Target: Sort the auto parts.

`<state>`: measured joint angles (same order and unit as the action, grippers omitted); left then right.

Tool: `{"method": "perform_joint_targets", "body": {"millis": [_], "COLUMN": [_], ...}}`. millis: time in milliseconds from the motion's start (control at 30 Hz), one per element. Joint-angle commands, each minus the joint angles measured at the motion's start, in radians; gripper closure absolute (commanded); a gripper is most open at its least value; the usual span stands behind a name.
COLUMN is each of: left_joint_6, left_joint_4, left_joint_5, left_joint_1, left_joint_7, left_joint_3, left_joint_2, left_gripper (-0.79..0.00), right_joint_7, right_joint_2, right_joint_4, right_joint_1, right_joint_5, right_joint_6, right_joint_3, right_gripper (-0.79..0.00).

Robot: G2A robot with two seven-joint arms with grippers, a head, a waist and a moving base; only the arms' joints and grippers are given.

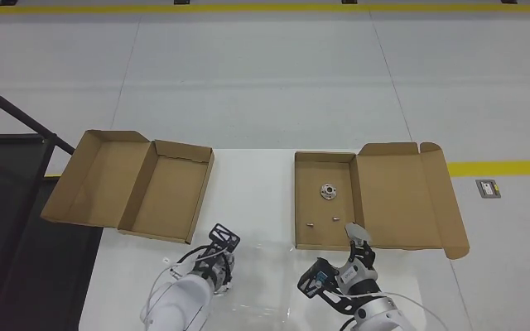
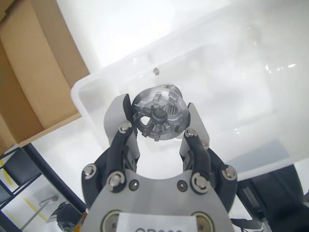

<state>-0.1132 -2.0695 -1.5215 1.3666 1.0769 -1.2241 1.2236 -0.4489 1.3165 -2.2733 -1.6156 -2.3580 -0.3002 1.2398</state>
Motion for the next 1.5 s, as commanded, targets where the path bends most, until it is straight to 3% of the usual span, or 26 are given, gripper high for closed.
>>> {"method": "perform_joint_targets", "body": {"millis": [0, 200, 367, 833, 933, 1067, 1200, 1467], "left_joint_6": [-0.014, -0.013, -0.003, -0.003, 0.038, 0.099, 0.079, 0.131], "left_joint_4": [-0.082, -0.227, -0.253, -0.251, -0.173, 0.039, 0.261, 0.599], "left_joint_5": [0.023, 0.083, 0.105, 0.103, 0.088, 0.192, 0.245, 0.101], "left_joint_1": [0.047, 0.116, 0.144, 0.145, 0.109, -0.097, -0.291, -0.517], "left_joint_7": [-0.014, -0.042, -0.048, -0.054, -0.092, -0.044, 0.019, -0.061], "left_joint_3": [-0.047, -0.212, -0.362, -0.362, -0.359, -0.373, -0.351, -0.220], "left_joint_2": [-0.006, -0.017, -0.023, -0.023, -0.021, -0.016, -0.016, -0.006], "left_gripper": [0.000, 0.000, 0.000, 0.000, 0.000, 0.000, 0.000, 0.000], "right_joint_7": [0.000, 0.000, 0.000, 0.000, 0.000, 0.000, 0.000, 0.000], "right_joint_2": [0.000, 0.000, 0.000, 0.000, 0.000, 0.000, 0.000, 0.000], "right_joint_4": [0.000, 0.000, 0.000, 0.000, 0.000, 0.000, 0.000, 0.000], "right_joint_1": [0.000, 0.000, 0.000, 0.000, 0.000, 0.000, 0.000, 0.000], "right_joint_5": [0.000, 0.000, 0.000, 0.000, 0.000, 0.000, 0.000, 0.000], "right_joint_6": [0.000, 0.000, 0.000, 0.000, 0.000, 0.000, 0.000, 0.000], "right_joint_3": [0.000, 0.000, 0.000, 0.000, 0.000, 0.000, 0.000, 0.000], "right_gripper": [-0.785, -0.785, -0.785, -0.785, -0.785, -0.785, -0.785, -0.785]}}
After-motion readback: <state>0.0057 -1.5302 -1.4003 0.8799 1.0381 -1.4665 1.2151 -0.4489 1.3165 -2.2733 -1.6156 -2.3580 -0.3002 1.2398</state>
